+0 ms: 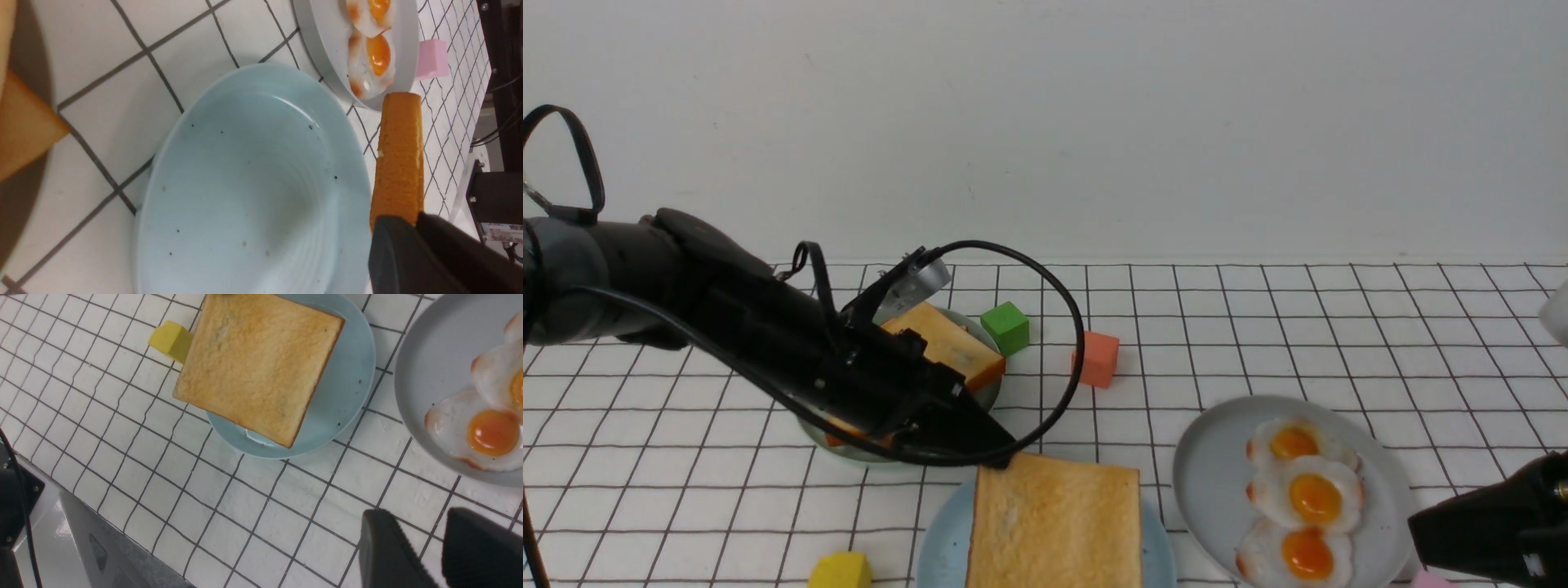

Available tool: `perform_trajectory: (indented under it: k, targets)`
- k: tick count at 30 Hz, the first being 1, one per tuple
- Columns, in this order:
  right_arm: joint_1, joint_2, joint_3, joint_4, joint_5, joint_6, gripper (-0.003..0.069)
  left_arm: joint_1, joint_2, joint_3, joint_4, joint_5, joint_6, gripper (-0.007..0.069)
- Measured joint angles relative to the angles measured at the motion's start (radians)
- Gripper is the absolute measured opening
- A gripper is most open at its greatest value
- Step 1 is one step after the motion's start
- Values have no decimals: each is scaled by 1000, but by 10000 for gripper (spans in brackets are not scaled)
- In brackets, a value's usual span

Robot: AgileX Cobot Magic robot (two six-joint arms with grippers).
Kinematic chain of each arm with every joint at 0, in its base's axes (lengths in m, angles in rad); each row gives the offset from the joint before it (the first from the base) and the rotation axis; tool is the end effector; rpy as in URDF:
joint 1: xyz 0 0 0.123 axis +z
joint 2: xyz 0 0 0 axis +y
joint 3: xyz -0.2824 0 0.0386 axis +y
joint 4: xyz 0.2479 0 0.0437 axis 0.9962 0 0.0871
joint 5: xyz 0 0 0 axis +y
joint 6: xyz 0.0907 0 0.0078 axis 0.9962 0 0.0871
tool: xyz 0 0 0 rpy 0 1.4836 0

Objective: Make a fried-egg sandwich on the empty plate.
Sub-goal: Use the left arm to put a slice of bread into the empty plate in the middle

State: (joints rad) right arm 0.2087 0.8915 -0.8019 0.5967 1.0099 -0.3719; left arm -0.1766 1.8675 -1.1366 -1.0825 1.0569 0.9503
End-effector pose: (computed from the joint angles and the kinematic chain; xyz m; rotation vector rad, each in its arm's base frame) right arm 0.1393 0.0738 0.3244 -0.4939 2.4163 0.6950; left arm 0.3289 -0.1299 0.1923 0.6418 2.5656 -1.2346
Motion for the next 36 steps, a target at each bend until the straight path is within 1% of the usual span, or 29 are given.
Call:
perform_trajectory:
  k: [4, 8, 13, 16, 21, 24, 25, 26, 27, 28, 30, 31, 32, 33, 36]
  targets:
    - [0, 0, 0, 2, -3, 0, 241, -36, 0, 0, 6, -44, 0, 29]
    - [0, 0, 0, 4, -3, 0, 241, -72, 0, 0, 62, -128, -21, 29]
    - [0, 0, 0, 6, -2, 1, 241, -73, 0, 0, 102, -202, -52, 34]
    - [0, 0, 0, 6, -2, 1, 241, -73, 0, 0, 106, -209, -56, 39]
    - [0, 0, 0, 6, -1, 2, 241, -73, 0, 0, 126, -230, -100, 94]
    - [0, 0, 0, 6, -2, 3, 241, -73, -2, 0, 166, -238, -149, 195]
    - [0, 0, 0, 6, -3, 3, 241, -73, -10, 0, 188, -240, -168, 253]
    - [0, 0, 0, 6, -3, 3, 241, -73, -17, 0, 200, -240, -179, 287]
    - [0, 0, 0, 6, -3, 3, 241, -73, -20, 0, 205, -240, -184, 295]
    - [0, 0, 0, 6, -6, 3, 241, -73, -37, 0, 230, -241, -202, 362]
    - [0, 0, 0, 6, -10, 3, 241, -73, -65, -3, 274, -226, -240, 433]
    - [0, 0, 0, 6, -10, 3, 241, -73, -68, -4, 279, -226, -240, 438]
    - [0, 0, 0, 6, -10, 3, 241, -73, -89, -14, 323, -207, -285, 475]
    - [0, 0, 0, 7, -10, 3, 241, -73, -106, -22, 359, -196, -323, 496]
    - [0, 0, 0, 6, -10, 3, 241, -73, -159, -44, 467, -178, -439, 522]
